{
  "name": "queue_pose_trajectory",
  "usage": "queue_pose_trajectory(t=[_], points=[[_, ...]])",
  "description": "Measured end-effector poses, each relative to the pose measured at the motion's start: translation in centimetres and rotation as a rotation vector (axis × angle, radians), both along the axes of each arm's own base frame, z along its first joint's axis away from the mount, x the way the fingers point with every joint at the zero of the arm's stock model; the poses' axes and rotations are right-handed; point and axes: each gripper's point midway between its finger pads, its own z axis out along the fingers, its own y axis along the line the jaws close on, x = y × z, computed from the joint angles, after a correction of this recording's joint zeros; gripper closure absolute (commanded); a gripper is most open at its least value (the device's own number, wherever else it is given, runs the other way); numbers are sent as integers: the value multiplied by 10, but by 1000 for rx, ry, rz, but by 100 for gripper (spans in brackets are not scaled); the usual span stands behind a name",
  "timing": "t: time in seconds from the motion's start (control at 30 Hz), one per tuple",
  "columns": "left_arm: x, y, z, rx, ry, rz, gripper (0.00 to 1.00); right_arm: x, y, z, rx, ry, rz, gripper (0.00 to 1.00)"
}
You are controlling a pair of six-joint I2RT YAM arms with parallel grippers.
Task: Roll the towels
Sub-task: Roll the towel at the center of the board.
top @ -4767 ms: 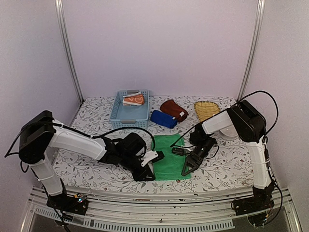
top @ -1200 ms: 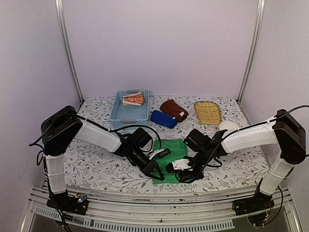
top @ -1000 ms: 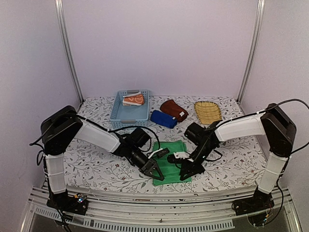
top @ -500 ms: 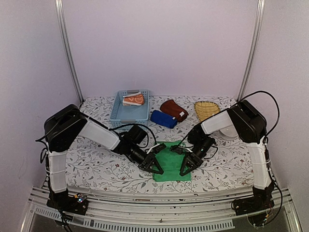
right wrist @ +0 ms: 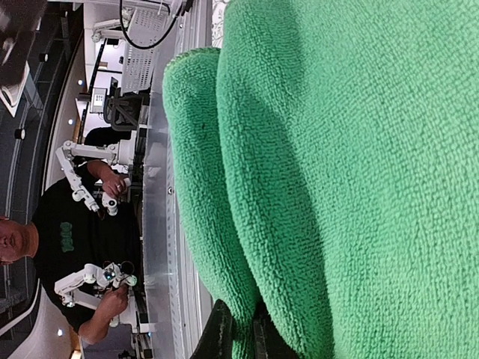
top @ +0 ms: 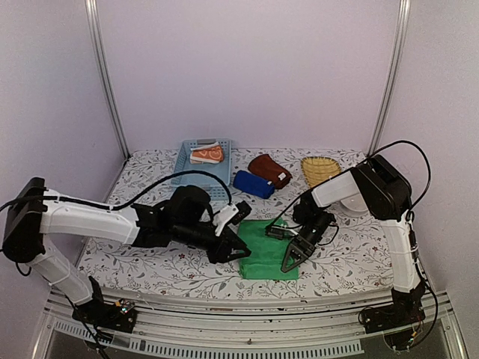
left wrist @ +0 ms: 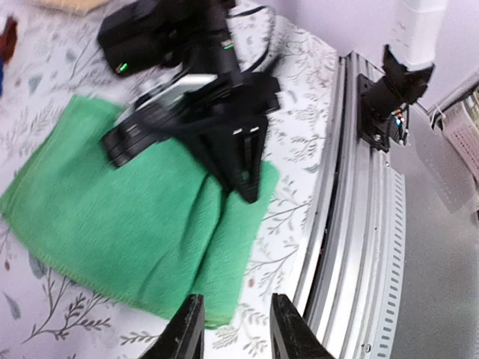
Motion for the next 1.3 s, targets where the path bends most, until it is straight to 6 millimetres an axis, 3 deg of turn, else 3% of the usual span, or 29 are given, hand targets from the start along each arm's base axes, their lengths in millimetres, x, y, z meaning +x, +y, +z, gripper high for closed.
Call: queue_pose_trajectory(t=[0.07, 0.13, 0.2, 0.27, 0.43, 0.73, 0.83, 0.97, 1.13, 1.23, 1.3], points=[[-22, -13, 13, -11, -136, -52, 67, 0, 0, 0, -9, 8, -5, 96], [-39, -22, 8, 17, -226, -102, 66, 0, 0, 0, -16, 15, -9, 96], [-47, -27, -10, 85, -306, -141, 58, 0, 0, 0, -21, 19, -12, 96], [-49, -30, -34, 183, -387, -171, 56, 0, 0, 0, -25, 23, -14, 96], [-38, -32, -74, 390, -572, -205, 56, 0, 0, -1, -31, 30, -17, 96], [-19, -34, -82, 501, -724, -204, 57, 0, 0, 0, -36, 35, -20, 96], [-19, -32, -92, 535, -741, -220, 63, 0, 0, 0, -36, 36, -20, 96], [-19, -34, -99, 569, -759, -228, 78, 0, 0, 0, -35, 38, -22, 93], [-21, -35, -98, 577, -737, -226, 91, -1, -2, 4, -35, 45, -19, 63], [-26, -38, -97, 572, -693, -237, 94, 3, -5, 22, -7, -30, -5, 61], [-31, -39, -96, 566, -650, -253, 94, 15, -10, 44, 19, -122, -20, 60]])
